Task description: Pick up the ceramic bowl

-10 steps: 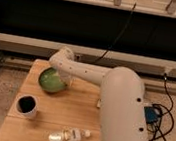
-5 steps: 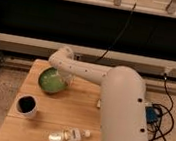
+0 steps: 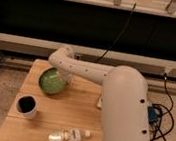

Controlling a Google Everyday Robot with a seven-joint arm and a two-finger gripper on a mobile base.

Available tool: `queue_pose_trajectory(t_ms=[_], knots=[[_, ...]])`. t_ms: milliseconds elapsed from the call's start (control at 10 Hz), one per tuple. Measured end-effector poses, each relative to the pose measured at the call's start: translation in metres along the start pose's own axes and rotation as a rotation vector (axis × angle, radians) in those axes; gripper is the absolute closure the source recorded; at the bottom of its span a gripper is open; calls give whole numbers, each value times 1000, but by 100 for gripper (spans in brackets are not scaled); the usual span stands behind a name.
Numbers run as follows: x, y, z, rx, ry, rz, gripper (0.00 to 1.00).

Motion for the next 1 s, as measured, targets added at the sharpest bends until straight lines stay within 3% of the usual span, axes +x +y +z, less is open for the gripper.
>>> queue_pose_trajectory(t_ms=[500, 1000], knots=[[-1, 3, -2, -13, 8, -91, 99], [0, 13, -12, -14, 14, -111, 99]])
